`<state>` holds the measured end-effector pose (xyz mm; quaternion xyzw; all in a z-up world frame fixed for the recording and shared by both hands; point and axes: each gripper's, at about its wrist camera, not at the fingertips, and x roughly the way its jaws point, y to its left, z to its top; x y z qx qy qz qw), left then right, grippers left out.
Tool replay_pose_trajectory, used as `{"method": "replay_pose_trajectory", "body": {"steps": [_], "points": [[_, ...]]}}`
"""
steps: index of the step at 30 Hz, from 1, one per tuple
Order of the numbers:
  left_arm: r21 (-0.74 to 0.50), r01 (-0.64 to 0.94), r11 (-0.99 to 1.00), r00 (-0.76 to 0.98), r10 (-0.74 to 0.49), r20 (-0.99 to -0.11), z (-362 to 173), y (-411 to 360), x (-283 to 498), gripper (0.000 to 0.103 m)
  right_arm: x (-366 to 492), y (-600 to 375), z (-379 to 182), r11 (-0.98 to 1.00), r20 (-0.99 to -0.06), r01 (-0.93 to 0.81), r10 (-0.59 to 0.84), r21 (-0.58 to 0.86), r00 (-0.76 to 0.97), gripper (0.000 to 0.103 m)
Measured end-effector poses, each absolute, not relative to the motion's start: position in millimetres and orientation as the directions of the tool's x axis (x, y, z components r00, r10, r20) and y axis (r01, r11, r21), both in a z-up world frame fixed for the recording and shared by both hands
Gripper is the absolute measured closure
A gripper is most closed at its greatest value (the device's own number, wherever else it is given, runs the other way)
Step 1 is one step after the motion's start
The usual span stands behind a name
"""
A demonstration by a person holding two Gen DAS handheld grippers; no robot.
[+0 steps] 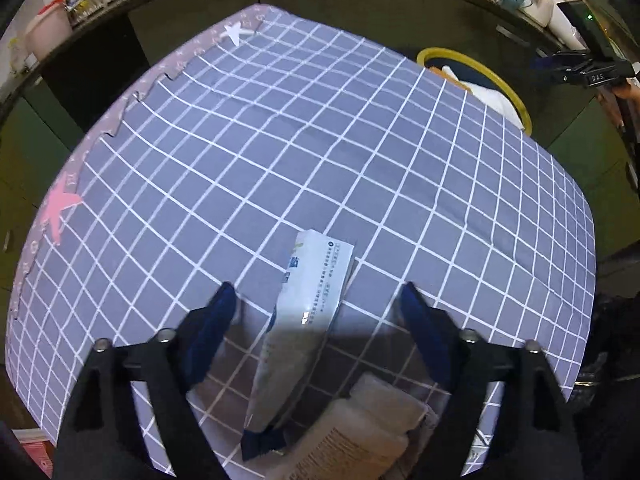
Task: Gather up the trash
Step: 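Grasp the white toothpaste tube with the left gripper and lift it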
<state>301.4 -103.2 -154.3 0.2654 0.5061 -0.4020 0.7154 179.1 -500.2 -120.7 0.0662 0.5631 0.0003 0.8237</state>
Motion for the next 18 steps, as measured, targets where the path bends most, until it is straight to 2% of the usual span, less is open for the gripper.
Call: {"method": "replay_pose_trajectory", "body": {"steps": [6,8,12,14,18], "points": [[-0.022,0.842,0.539,0.152,-0.276,-0.949,-163,-108,306,0.039,184,-492,-127,0.992,-0.930,0.053,0.090,0.116,0.355,0.019],[-0.030,0.837,0.547,0.150,-0.281,-0.948,-162,-107,308,0.049,184,-491,-127,0.992,-0.931,0.049,0.092,0.116,0.353,0.019],[-0.027,0.828,0.561,0.155,-0.275,-0.949,-161,-104,312,0.059,183,-492,-128,0.991,-0.930,0.048,0.097,0.122,0.355,0.018],[-0.025,0.825,0.565,0.158,-0.273,-0.949,-161,-103,312,0.071,182,-493,-128,0.991,-0.929,0.050,0.101,0.127,0.357,0.018],[0.003,0.820,0.572,0.188,-0.264,-0.946,-156,-98,310,0.081,179,-494,-128,0.990,-0.927,0.051,0.106,0.133,0.360,0.018]]}}
